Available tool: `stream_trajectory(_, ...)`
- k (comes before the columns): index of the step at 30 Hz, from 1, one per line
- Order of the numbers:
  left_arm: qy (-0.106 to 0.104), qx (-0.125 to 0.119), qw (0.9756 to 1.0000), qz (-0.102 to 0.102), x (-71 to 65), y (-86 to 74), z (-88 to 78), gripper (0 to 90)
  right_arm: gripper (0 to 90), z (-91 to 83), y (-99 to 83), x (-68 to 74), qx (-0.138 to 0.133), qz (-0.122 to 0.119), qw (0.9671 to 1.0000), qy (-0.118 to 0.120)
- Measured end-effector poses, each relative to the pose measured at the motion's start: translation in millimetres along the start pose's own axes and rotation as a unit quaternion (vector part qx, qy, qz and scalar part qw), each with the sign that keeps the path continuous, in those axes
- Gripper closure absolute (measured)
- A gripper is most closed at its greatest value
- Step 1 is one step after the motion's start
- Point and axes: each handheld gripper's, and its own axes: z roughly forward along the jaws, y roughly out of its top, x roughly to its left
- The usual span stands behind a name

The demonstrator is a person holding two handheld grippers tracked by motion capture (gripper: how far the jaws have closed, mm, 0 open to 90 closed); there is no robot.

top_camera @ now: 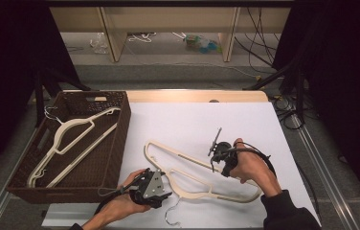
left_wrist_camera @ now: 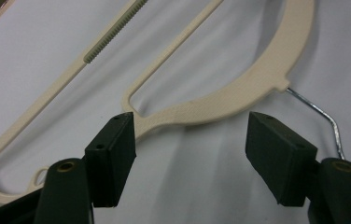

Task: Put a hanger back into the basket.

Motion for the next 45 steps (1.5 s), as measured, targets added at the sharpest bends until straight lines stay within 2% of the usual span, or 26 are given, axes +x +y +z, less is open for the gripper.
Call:
stream_trajectory(5, -0.001, 0.007, 0.9999, 0.01, -0.7, 1.5, 5.6, 33.4, 80.1, -9.5, 4.0, -7.3, 0.003, -0.014, 0.9999, 0.001)
stream_trajectory(7, 0.003, 0.005, 0.9999, 0.013, -1.4, 2.5, 9.3, 33.6, 80.1, -13.2, 6.0, -8.1, 0.009, -0.014, 0.9999, -0.002)
stream_trajectory(8, 0.008, 0.009, 0.9997, 0.021, -1.1, 3.3, 10.8, 33.8, 80.2, -14.5, 6.7, -8.9, 0.008, -0.016, 0.9998, -0.001)
stream_trajectory(12, 0.015, 0.011, 0.9995, 0.026, -1.2, 5.0, 15.7, 34.4, 80.2, -17.7, 8.4, -10.3, 0.011, -0.017, 0.9998, -0.004)
stream_trajectory(16, 0.022, 0.015, 0.999, 0.036, -2.0, 7.2, 18.1, 34.8, 80.3, -21.0, 8.8, -12.5, 0.009, -0.018, 0.9998, 0.001)
stream_trajectory(18, 0.026, 0.012, 0.999, 0.035, -2.6, 8.7, 20.1, 35.0, 80.3, -21.7, 9.1, -12.4, 0.009, -0.017, 0.9998, 0.004)
stream_trajectory(21, 0.03, 0.02, 0.9981, 0.049, -3.0, 11.9, 21.4, 34.5, 80.3, -22.8, 9.5, -13.2, 0.01, -0.017, 0.9998, 0.003)
stream_trajectory(24, 0.038, 0.012, 0.9974, 0.06, -5.1, 13.7, 21.5, 34.2, 80.3, -23.5, 8.9, -15.5, 0.011, -0.021, 0.9997, 0.005)
stream_trajectory(27, 0.028, -0.003, 0.9979, 0.058, -4.0, 15.3, 18.1, 31.2, 80.2, -21.4, 7.7, -17.5, 0.007, -0.023, 0.9997, 0.008)
stream_trajectory(30, 0.023, -0.023, 0.9966, 0.076, -6.6, 18.2, 13.5, 31.1, 80.1, -16.7, 8.4, -19.7, 0.005, -0.025, 0.9994, 0.021)
stream_trajectory(31, 0.015, -0.026, 0.9961, 0.083, -7.3, 19.8, 11.9, 31.3, 80.0, -14.7, 8.8, -19.1, 0.007, -0.022, 0.9995, 0.023)
stream_trajectory(33, 0.007, -0.032, 0.9949, 0.095, -9.6, 22.0, 10.9, 32.1, 80.0, -10.7, 9.0, -19.8, 0.009, -0.033, 0.9989, 0.032)
stream_trajectory(34, 0.008, -0.034, 0.9939, 0.105, -9.8, 22.5, 10.6, 32.7, 80.0, -9.3, 9.1, -19.7, 0.012, -0.037, 0.9987, 0.032)
stream_trajectory(39, -0.002, -0.043, 0.993, 0.11, -11.5, 23.9, 9.1, 35.9, 79.9, -0.2, 5.3, -21.6, 0.009, -0.037, 0.998, 0.05)
stream_trajectory(40, -0.006, -0.047, 0.9924, 0.113, -12.1, 24.4, 8.1, 37.7, 79.9, 2.2, 4.7, -21.7, 0.013, -0.036, 0.998, 0.051)
stream_trajectory(41, -0.001, -0.05, 0.991, 0.124, -11.7, 25.4, 6.4, 38.2, 79.9, 3.8, 4.3, -21.0, 0.018, -0.029, 0.9978, 0.057)
stream_trajectory(42, -0.008, -0.055, 0.9914, 0.119, -12.1, 26.1, 5.3, 40.2, 80.0, 6.7, 3.0, -21.9, 0.016, -0.03, 0.9973, 0.065)
stream_trajectory(45, -0.019, -0.064, 0.9895, 0.128, -11.7, 27.7, 3.4, 46.1, 80.1, 12.3, 0.4, -23.3, 0.014, -0.03, 0.9969, 0.071)
